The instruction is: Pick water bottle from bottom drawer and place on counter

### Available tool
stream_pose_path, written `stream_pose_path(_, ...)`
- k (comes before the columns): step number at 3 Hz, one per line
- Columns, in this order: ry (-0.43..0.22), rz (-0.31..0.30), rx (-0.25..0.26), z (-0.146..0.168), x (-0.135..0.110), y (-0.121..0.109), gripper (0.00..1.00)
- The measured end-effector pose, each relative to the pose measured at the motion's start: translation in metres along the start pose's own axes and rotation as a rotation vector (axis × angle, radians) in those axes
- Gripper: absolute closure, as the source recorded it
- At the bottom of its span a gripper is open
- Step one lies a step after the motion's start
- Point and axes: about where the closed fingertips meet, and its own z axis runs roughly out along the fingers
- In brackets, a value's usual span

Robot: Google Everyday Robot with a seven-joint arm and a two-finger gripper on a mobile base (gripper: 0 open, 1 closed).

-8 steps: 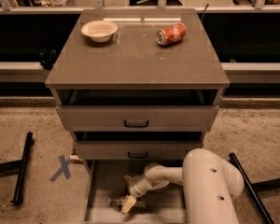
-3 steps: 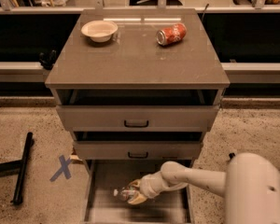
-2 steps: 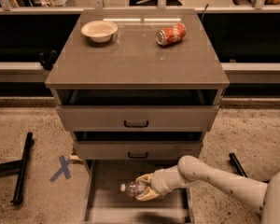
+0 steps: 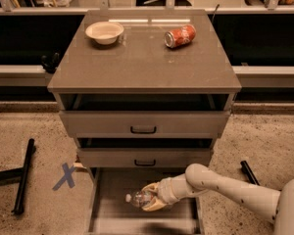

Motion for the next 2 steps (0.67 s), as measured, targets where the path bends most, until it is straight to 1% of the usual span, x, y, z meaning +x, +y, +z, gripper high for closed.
stream_pose_path(1,0.122,-0.092,0.034,-0.029,-0.037,-0.002,1.00)
stream_pose_path(2,0.224,-0.194,0.060,-0.065,-0.081,-0.008,1.00)
